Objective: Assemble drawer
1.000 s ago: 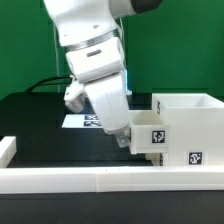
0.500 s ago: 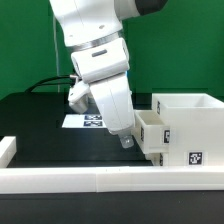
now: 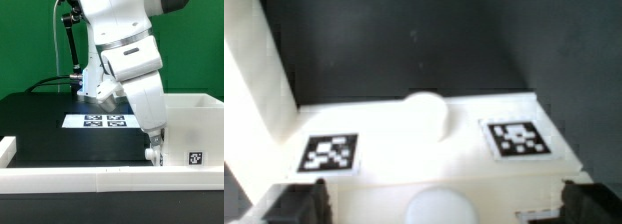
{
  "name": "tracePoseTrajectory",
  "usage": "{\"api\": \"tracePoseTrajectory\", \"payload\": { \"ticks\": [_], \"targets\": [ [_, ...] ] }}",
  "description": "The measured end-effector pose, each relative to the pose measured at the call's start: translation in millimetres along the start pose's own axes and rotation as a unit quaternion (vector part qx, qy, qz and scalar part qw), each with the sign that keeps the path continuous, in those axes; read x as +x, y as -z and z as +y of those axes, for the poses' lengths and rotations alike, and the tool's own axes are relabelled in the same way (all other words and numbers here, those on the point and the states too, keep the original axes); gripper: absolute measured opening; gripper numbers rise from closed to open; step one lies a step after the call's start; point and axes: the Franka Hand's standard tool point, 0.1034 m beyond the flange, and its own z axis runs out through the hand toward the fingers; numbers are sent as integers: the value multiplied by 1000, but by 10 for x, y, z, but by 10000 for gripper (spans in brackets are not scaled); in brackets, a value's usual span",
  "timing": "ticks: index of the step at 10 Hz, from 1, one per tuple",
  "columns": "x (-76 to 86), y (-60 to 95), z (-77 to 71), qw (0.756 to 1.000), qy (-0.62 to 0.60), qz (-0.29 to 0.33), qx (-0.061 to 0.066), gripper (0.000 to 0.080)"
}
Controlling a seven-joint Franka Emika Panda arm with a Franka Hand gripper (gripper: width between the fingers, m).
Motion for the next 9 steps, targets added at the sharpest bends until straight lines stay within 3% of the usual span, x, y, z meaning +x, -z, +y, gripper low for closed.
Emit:
{"api": "tracePoseTrajectory", "payload": {
  "ticks": [2, 4, 6, 9],
  "targets": [
    [-76, 11, -17, 1000, 2, -1, 2, 649],
    [-360, 93, -50, 1000, -4, -3, 4, 649],
    [-585, 302, -110, 1000, -13, -15, -21, 649],
    [-562, 235, -123, 1000, -15, -12, -16, 649]
  ]
}}
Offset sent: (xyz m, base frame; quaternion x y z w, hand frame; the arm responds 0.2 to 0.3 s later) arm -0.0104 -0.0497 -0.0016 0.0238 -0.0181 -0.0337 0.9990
